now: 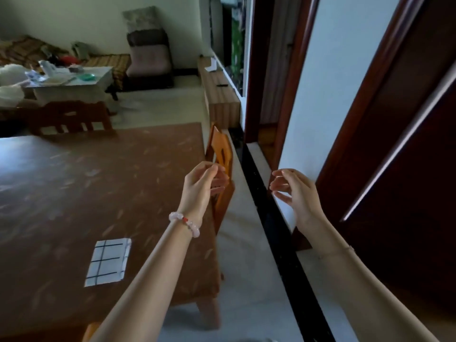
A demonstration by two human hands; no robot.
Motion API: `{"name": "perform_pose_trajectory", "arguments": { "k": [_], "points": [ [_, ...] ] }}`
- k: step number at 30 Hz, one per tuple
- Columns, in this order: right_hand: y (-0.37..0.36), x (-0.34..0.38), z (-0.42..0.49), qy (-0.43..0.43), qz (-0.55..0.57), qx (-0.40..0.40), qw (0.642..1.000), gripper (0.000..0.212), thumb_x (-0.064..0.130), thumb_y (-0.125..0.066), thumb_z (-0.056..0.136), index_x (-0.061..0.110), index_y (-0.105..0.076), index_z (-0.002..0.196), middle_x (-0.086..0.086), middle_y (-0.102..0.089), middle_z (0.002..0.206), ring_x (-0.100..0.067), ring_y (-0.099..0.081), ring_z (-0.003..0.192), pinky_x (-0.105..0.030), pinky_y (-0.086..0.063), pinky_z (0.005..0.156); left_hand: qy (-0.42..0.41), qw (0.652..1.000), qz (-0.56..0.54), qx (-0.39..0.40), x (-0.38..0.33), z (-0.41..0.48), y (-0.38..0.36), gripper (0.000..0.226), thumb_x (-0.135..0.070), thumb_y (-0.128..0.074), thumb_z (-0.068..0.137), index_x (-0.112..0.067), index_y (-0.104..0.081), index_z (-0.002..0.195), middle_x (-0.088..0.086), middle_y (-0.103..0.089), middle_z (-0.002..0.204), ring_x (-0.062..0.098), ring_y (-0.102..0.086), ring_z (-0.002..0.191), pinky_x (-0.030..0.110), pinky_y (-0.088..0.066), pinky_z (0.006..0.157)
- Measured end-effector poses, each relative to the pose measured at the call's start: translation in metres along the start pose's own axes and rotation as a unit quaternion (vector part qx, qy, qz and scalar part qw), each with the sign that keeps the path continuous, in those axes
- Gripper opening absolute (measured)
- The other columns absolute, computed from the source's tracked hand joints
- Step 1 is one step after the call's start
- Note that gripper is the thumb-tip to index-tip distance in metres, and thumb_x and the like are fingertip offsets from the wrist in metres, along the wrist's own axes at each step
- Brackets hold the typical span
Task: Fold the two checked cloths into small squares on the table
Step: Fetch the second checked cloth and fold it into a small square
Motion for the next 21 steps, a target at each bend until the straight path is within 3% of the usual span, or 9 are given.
{"name": "perform_pose_trajectory", "arguments": {
  "k": [8,21],
  "points": [
    [0.059,0.008,0.072,-0.014,-0.020,0.024,0.999,0.025,0.015,-0.043,0.096,0.012,-0.066,0.085,0.000,-0.064,0.069,-0.013,-0.062,0.074,-0.028,-0.049,0.080,0.013,0.999,-0.017,0.035,0.023,0.058,-0.095,0.022,-0.017,-0.044,0.096,-0.002,-0.059,0.095,0.005,-0.064,0.080,0.014,-0.064,0.074,0.026,-0.052,0.074],
    [0.074,0.016,0.224,-0.006,-0.032,0.061,0.998,0.026,0.014,-0.040,0.096,0.014,-0.065,0.088,-0.004,-0.068,0.079,-0.016,-0.065,0.081,-0.027,-0.051,0.077,0.011,0.999,-0.041,-0.015,0.049,0.178,-0.144,0.019,-0.015,-0.045,0.095,-0.009,-0.060,0.085,0.003,-0.064,0.077,0.014,-0.064,0.071,0.023,-0.053,0.069]
  ]
}}
Point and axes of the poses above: each hand's wrist, its own z-axis towards the middle knuckle, its own y-axis out of the back of the hand, x = y × z, the point moved 8 cm from there along z, towards the middle knuckle
